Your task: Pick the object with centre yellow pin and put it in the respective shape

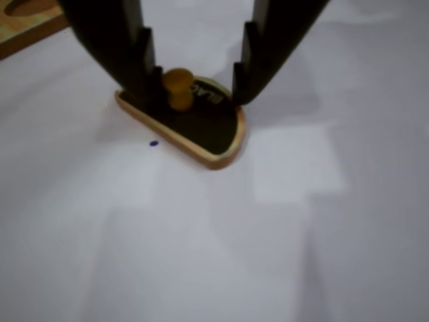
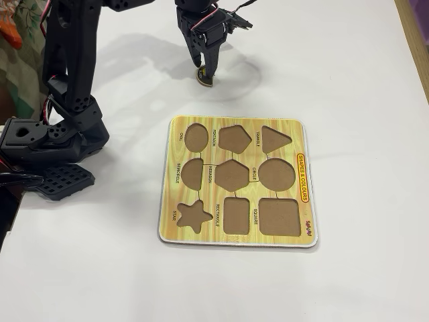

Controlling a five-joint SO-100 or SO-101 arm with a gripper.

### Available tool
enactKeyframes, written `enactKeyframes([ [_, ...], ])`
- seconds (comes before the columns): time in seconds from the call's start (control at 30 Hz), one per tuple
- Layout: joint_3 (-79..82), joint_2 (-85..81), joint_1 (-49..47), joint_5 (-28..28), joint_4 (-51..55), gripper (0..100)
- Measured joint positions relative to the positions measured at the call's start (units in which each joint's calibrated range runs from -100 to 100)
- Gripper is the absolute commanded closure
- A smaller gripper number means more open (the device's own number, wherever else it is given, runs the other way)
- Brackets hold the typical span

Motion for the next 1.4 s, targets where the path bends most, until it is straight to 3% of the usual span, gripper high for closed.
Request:
enactKeyframes([
  [0.97, 5.4, -4.1, 0.2, 0.0, -0.7, 99],
  [1.4, 14.1, -14.7, 10.5, 0.0, -0.1, 99],
])
